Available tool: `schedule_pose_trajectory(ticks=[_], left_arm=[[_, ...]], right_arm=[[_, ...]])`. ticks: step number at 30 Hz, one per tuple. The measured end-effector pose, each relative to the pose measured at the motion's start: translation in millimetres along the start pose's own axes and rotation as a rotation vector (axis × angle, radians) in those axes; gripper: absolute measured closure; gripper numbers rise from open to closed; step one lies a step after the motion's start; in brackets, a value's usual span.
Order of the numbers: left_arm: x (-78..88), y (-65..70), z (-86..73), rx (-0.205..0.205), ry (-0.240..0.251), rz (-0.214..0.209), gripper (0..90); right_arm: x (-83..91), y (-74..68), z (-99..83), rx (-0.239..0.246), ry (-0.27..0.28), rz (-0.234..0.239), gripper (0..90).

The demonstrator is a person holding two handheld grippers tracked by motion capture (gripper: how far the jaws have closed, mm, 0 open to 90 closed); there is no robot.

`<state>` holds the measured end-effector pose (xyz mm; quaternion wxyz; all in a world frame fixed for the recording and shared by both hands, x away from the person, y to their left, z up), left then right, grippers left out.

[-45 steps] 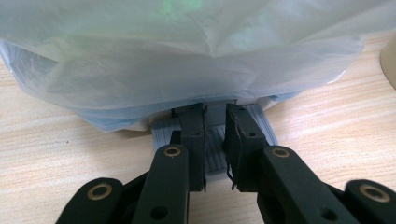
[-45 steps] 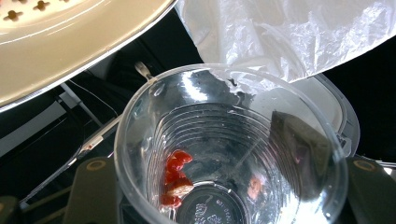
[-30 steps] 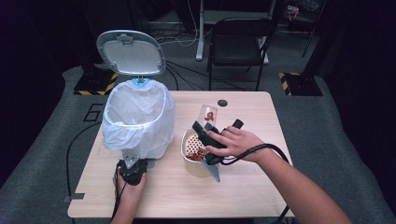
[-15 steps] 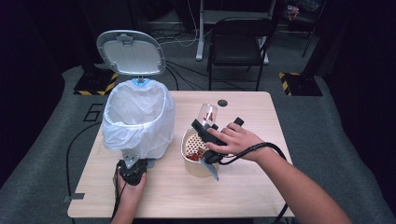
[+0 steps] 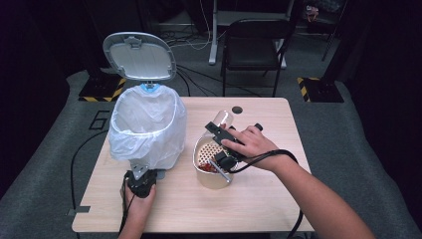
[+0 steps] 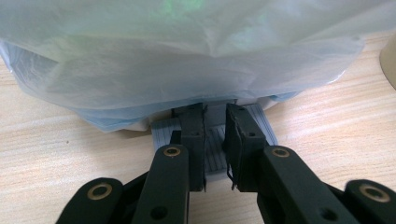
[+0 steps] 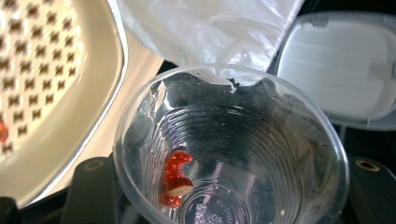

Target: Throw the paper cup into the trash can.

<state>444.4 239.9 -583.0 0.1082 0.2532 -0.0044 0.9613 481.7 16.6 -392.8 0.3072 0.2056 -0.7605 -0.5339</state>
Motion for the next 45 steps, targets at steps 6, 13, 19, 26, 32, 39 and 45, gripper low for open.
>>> schedule_pose_trajectory(ticks=[6, 13, 19, 26, 32, 39, 45], left_arm=[[0.0, -0.4, -0.1, -0.001, -0.001, 0.002, 78.3], [0.0, -0.1, 0.0, 0.000, 0.000, -0.001, 78.3], [-0.2, -0.2, 0.1, -0.002, 0.002, 0.001, 78.3], [-0.1, 0.0, 0.0, 0.001, 0.000, -0.001, 78.3], [-0.1, 0.0, 0.0, 0.000, 0.001, -0.001, 78.3], [-0.4, -0.2, 0.2, 0.002, 0.004, 0.003, 78.3], [-0.2, -0.1, 0.1, 0.000, 0.003, 0.000, 78.3]], right_arm=[[0.3, 7.2, -3.1, -0.248, 0.041, 0.078, 34.5], [-0.4, 7.6, -4.6, -0.464, 0.072, 0.174, 34.8], [0.4, 5.9, -2.7, -0.662, 0.101, 0.287, 35.2], [-0.6, 5.2, -5.7, -0.816, 0.110, 0.418, 35.7], [1.2, 6.1, -7.7, -1.021, 0.108, 0.551, 35.9], [2.5, 8.9, -5.0, -1.181, 0.161, 0.667, 35.8], [1.5, 15.3, -9.2, -1.332, 0.172, 0.709, 35.6]])
Point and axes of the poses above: each handheld gripper's, and its own axes: x roughly backward along the jaws, z roughly out of its top, y roughly to its right, the point moved 10 cm from there along -x, roughly forward along the jaws, and after that the axes turned 5 degrees about y, right-handed, at the moved point
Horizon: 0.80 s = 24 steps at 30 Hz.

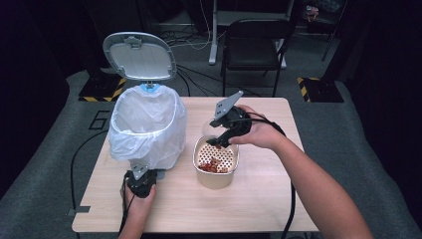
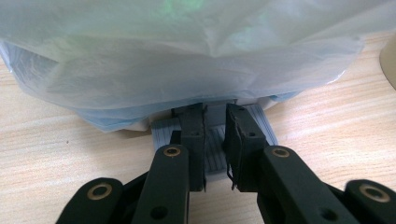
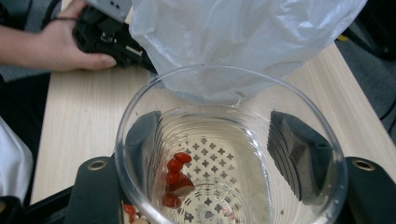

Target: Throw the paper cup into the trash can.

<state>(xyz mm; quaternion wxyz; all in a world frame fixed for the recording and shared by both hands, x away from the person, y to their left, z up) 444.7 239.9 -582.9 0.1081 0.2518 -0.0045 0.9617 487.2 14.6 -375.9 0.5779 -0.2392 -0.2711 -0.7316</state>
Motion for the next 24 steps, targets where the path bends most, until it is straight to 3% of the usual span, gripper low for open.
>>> schedule_pose_trajectory(ticks=[3, 9, 11, 15, 20, 24], left_arm=[[0.0, 0.0, -0.1, 0.000, -0.001, 0.000, 78.3], [-1.2, 1.8, 1.4, 0.023, 0.018, -0.001, 78.3], [0.0, 0.0, 0.0, 0.001, 0.000, 0.000, 78.3], [-1.5, 1.8, 1.9, 0.028, 0.023, 0.000, 78.3], [-1.0, 1.3, 1.4, 0.022, 0.017, 0.000, 78.3], [-0.7, 1.1, 1.2, 0.018, 0.015, 0.000, 78.3]], right_arm=[[2.1, 3.3, 3.4, -0.057, 0.020, 0.007, 35.6], [6.6, 10.0, 12.3, -0.113, 0.065, -0.009, 35.8], [7.0, 10.5, 12.9, -0.118, 0.049, -0.022, 35.7], [7.2, 10.6, 16.8, -0.115, 0.039, -0.030, 35.7], [10.1, 13.4, 27.9, -0.112, 0.060, -0.053, 35.7], [11.9, 13.9, 39.7, -0.108, 0.091, -0.045, 35.7]])
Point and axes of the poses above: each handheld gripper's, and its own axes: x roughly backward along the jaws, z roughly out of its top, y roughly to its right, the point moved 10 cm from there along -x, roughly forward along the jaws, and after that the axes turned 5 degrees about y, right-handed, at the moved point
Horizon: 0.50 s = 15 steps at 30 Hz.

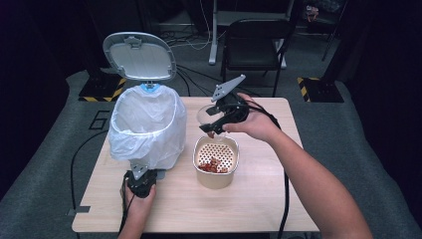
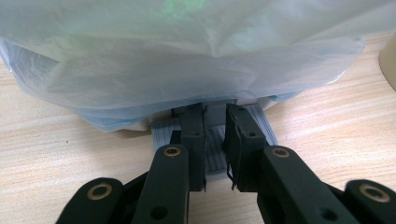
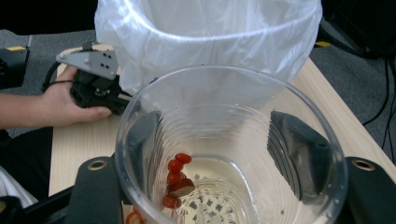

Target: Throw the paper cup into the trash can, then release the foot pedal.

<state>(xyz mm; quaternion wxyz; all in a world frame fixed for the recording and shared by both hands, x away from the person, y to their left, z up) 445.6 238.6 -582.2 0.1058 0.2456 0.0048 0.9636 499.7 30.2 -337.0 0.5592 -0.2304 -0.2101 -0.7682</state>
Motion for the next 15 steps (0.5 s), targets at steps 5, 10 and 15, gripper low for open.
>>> schedule_pose_trajectory(ticks=[5, 10, 15], left_arm=[[0.6, -2.2, 0.5, -0.031, -0.001, 0.006, 78.3], [0.7, -2.7, 0.3, -0.033, -0.006, 0.007, 78.3], [0.7, -3.1, 0.4, -0.035, -0.006, 0.008, 78.3]], right_arm=[[-1.8, 1.8, 13.1, -0.017, 0.020, -0.008, 35.7], [-5.5, 3.9, 26.1, -0.033, 0.036, -0.010, 35.6], [-10.7, 6.5, 38.1, -0.031, 0.050, -0.012, 35.7]])
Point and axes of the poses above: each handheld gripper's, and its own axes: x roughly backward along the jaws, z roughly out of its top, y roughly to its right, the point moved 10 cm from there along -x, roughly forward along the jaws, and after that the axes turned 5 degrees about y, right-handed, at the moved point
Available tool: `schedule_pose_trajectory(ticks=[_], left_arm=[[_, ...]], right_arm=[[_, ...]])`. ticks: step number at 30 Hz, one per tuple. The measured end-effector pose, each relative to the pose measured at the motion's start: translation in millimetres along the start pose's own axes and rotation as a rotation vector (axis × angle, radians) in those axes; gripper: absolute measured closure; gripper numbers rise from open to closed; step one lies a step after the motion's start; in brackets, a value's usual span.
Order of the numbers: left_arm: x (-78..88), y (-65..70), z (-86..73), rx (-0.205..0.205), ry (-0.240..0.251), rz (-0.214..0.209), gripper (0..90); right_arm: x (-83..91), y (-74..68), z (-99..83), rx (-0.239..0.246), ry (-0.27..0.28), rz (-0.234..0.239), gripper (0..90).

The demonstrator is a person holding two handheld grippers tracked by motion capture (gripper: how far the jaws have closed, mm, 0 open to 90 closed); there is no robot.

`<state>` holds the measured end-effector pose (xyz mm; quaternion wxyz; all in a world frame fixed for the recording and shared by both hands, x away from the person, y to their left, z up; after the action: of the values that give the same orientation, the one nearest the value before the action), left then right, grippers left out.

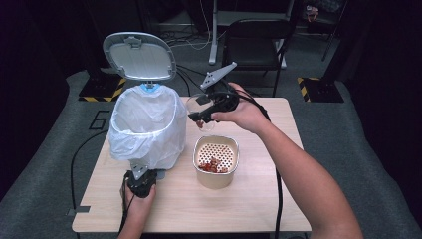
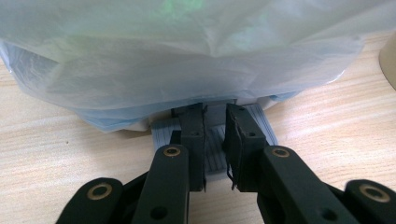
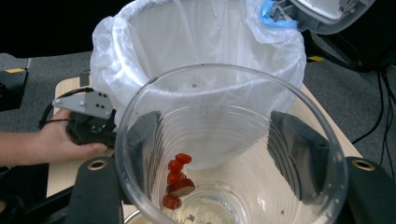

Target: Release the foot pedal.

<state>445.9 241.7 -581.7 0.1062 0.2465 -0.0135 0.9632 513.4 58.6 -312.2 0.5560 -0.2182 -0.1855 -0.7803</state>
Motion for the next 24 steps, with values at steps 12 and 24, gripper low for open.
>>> schedule_pose_trajectory(ticks=[12, 24], left_arm=[[0.9, 0.4, -0.8, 0.001, -0.012, -0.006, 78.3], [0.9, 0.4, -0.7, 0.003, -0.011, -0.007, 78.3]], right_arm=[[-17.2, -0.4, 34.6, 0.004, 0.032, 0.011, 35.4], [-49.0, -5.3, 69.5, 0.014, 0.042, 0.021, 35.3]])
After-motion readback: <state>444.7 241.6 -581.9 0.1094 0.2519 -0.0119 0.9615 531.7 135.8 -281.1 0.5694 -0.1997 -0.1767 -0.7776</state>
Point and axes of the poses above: each handheld gripper's, and its own axes: x roughly backward along the jaws, z roughly out of its top, y roughly to its right, the point moved 10 cm from there along -x, roughly forward along the jaws, and after that the axes turned 5 degrees about y, right-handed, at the moved point
